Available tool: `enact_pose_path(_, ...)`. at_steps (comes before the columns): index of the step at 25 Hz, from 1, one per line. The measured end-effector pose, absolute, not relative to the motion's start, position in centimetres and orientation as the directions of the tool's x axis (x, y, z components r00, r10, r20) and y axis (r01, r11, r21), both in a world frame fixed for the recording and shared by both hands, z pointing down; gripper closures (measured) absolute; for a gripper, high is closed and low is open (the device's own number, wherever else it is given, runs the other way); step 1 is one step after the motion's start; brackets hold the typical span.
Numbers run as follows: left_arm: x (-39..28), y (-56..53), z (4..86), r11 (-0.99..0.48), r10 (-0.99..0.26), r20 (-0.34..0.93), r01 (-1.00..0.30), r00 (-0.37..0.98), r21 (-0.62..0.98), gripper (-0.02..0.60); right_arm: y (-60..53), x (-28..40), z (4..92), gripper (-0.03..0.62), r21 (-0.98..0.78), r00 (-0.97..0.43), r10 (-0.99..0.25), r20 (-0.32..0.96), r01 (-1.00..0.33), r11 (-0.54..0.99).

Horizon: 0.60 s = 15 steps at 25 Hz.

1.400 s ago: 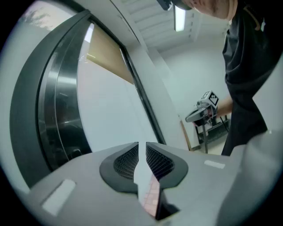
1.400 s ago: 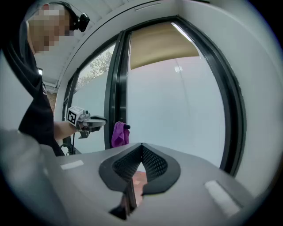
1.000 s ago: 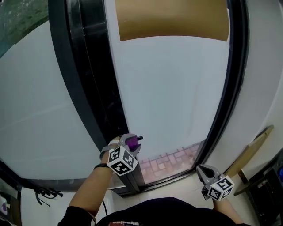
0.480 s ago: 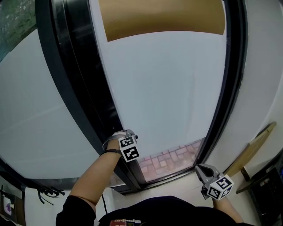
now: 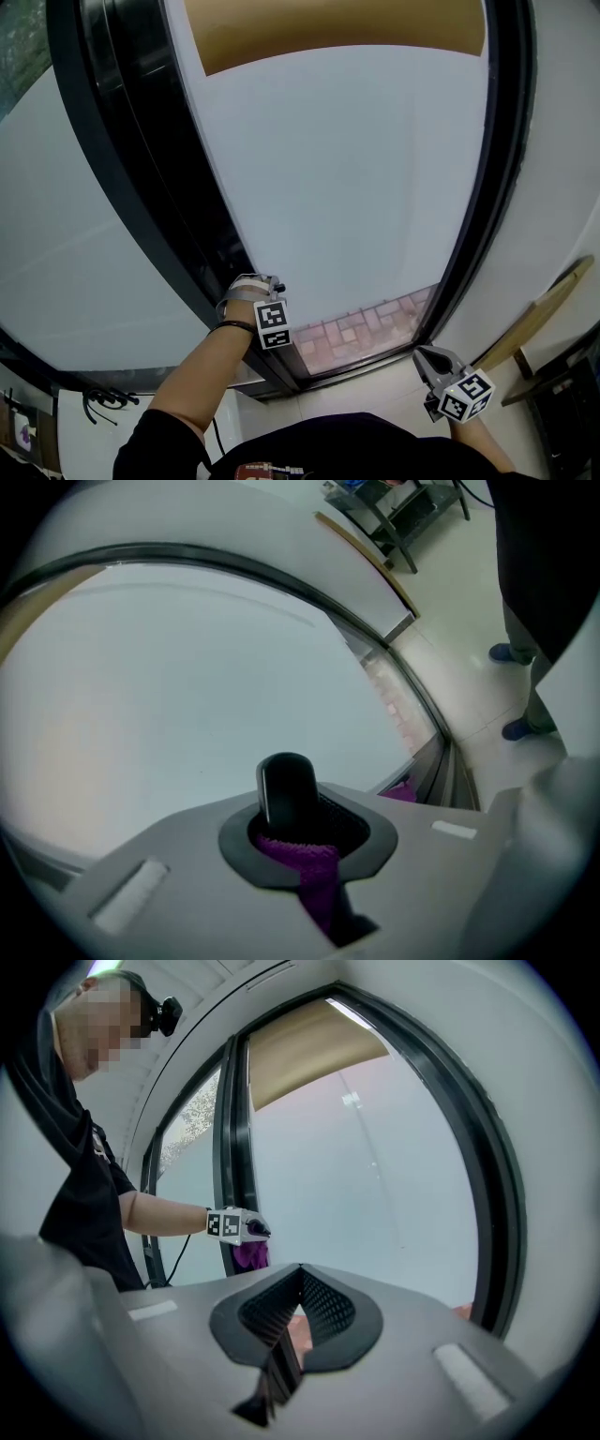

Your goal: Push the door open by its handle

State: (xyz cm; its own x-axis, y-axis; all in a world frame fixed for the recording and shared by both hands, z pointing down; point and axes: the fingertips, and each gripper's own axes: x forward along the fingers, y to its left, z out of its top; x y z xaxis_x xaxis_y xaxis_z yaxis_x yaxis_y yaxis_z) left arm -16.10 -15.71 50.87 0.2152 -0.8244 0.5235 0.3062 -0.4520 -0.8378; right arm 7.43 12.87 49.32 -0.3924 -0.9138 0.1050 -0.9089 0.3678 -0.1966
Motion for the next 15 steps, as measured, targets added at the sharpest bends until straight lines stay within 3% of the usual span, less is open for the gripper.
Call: enact_pose_path(15, -19.0, -17.7, 54.2, -0.349, -0.893, 0.450, 0.601, 0.019, -0.718, 0.565, 15.0, 10.9, 48.8, 0.594, -0.215, -0.400, -0.915, 0.056, -0.899, 0.381)
